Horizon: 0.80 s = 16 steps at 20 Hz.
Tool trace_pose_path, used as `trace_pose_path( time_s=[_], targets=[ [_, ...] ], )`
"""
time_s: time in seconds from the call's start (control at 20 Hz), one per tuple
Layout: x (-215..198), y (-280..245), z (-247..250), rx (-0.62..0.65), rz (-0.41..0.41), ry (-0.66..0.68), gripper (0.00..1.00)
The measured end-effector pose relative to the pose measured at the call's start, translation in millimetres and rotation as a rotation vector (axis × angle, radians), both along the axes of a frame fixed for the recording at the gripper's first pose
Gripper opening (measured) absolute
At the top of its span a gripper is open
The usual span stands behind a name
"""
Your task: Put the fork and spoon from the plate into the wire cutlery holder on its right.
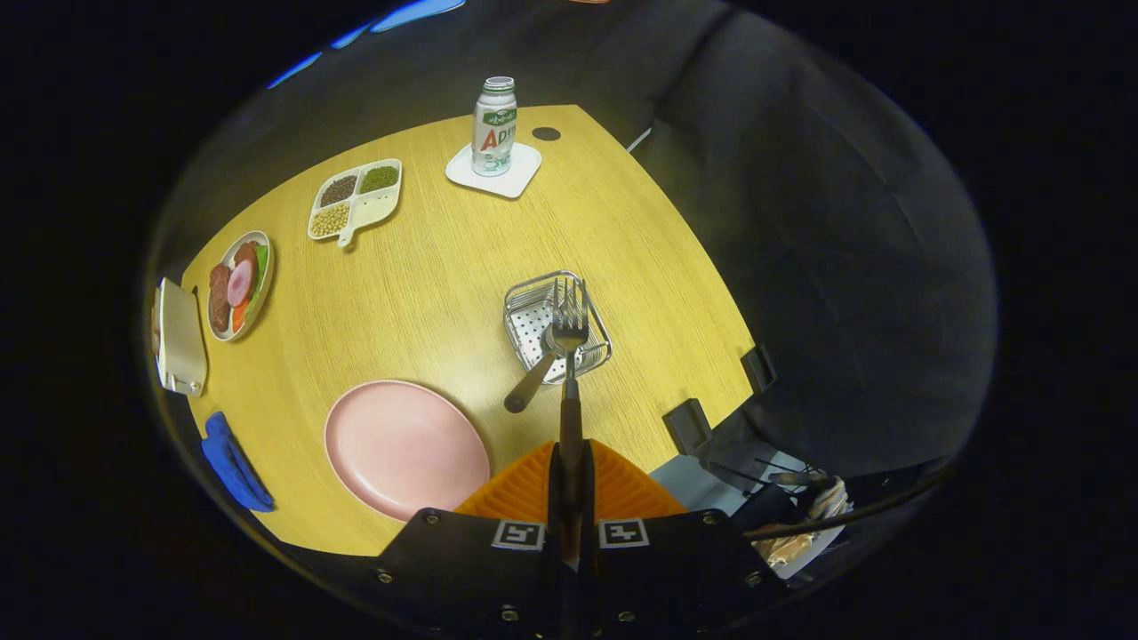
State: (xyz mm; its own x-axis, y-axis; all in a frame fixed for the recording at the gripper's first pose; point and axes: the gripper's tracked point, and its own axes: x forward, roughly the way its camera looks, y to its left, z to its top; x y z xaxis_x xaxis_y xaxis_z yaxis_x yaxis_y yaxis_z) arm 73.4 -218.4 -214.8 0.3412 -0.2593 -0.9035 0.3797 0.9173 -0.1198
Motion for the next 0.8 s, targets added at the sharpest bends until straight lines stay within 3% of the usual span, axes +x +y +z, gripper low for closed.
trace_pose_path(
  time_s=[0.8],
  targets=[
    [8,-6,-34,0.074,0.091,0.140,0.08]
  ],
)
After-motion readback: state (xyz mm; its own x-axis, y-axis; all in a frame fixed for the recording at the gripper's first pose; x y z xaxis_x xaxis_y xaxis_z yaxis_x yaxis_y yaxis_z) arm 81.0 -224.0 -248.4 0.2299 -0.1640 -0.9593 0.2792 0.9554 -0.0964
